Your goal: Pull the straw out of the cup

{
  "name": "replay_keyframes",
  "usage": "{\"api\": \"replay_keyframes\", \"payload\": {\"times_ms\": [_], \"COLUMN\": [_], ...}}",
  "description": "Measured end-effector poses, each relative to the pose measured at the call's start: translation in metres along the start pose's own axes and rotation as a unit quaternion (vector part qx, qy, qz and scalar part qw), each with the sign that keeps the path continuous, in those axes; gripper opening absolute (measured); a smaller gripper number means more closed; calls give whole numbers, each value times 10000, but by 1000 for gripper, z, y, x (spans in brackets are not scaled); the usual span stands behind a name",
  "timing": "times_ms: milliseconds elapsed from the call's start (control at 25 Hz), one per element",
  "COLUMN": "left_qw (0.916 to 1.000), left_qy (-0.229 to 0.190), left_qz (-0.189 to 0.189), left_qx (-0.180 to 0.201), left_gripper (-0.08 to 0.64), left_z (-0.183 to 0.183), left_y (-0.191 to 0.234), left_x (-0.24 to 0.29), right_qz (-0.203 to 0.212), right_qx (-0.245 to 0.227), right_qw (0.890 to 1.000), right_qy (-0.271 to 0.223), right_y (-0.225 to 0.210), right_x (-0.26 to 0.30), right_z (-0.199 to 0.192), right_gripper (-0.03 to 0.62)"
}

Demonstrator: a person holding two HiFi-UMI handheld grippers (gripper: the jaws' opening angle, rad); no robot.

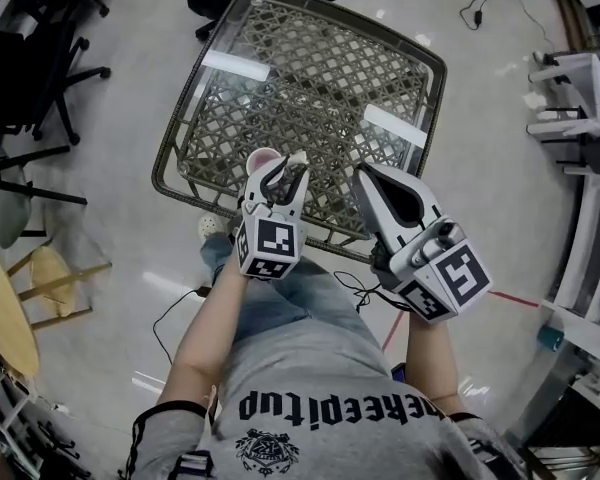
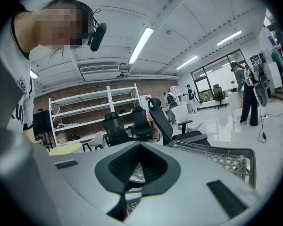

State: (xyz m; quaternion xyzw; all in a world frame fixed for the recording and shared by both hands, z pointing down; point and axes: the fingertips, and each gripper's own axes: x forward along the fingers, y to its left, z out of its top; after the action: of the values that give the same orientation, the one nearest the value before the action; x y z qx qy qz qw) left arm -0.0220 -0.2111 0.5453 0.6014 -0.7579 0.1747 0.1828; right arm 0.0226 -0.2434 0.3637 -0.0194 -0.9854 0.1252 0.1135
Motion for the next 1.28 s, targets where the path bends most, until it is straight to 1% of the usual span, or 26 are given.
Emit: {"api": "replay_keyframes", "payload": {"times_ms": [280, 480, 640, 760, 840, 920, 1120, 1280], "left_qw": [9997, 9992, 9988, 9986, 9985, 9984, 9987, 9992], "left_qy": [223, 311, 393, 446, 476, 484, 372, 277], "left_qz": [50, 244, 280, 278, 279, 298, 330, 278], "left_qx": [21, -7, 4, 16, 8, 15, 80, 75], "left_gripper": [175, 173, 173, 126, 117, 97, 82, 74], "left_z": [-14, -22, -29, -33, -36, -38, -32, -28], "left_y": [-1, 7, 9, 7, 7, 7, 10, 10], "left_x": [14, 17, 19, 19, 18, 16, 11, 4], "right_qz": [-40, -66, -81, -77, -73, -75, -88, -81], "right_qx": [21, 28, 12, -2, -11, -17, -21, -25], "right_qw": [10000, 10000, 9999, 9999, 10000, 10000, 10000, 10000], "right_qy": [32, 62, 65, 67, 64, 58, 34, -17], "right_y": [-10, -12, -13, -12, -10, -8, -4, 1], "right_x": [-1, 0, 1, 2, 3, 4, 5, 5], "right_z": [-1, -2, -3, -3, -2, -2, 1, 1], "right_gripper": [12, 12, 12, 12, 12, 12, 12, 12]}}
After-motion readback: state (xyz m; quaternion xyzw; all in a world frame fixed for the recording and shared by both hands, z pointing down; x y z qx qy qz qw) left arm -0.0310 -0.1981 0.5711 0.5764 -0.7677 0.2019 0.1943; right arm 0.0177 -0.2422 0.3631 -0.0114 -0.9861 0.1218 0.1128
